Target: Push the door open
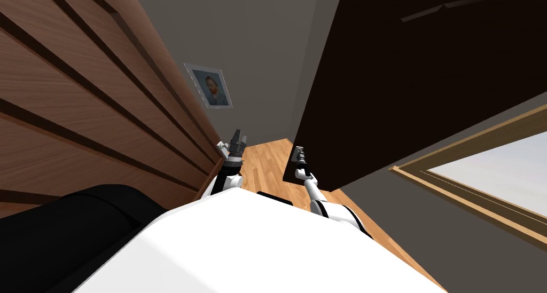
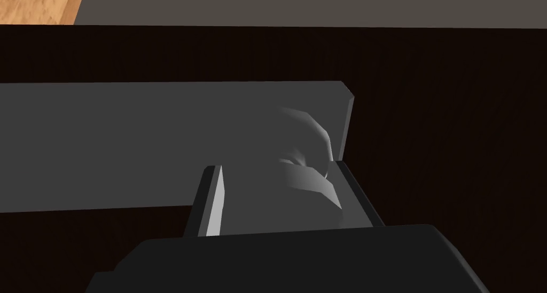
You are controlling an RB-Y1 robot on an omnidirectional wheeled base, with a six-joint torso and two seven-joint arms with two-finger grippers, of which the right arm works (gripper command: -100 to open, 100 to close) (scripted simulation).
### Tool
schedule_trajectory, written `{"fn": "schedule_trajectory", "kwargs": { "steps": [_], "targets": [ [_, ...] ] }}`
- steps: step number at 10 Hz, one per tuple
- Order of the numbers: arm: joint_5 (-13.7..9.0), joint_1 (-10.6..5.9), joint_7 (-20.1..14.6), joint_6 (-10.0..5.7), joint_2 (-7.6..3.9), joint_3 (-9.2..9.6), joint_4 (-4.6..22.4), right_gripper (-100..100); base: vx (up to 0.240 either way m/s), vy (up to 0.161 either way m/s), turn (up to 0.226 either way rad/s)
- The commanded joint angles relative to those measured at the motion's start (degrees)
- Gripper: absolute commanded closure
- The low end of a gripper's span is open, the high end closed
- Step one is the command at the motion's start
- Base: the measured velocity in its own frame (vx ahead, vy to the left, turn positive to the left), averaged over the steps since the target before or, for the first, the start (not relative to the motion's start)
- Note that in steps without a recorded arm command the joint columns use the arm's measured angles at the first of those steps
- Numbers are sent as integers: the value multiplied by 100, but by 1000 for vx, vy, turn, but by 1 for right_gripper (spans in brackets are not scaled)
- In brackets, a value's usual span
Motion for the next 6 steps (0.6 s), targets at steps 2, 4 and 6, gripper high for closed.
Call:
{"fn": "schedule_trajectory", "kwargs": {
  "steps": [2,4,6],
  "targets": [
    [-28,-8,89,4,-81,-94,-1,100,54,21,-23],
    [-28,-8,89,4,-81,-94,26,100,94,42,-32],
    [-66,-24,213,7,-125,-224,-6,100,153,58,-73]
  ]
}}
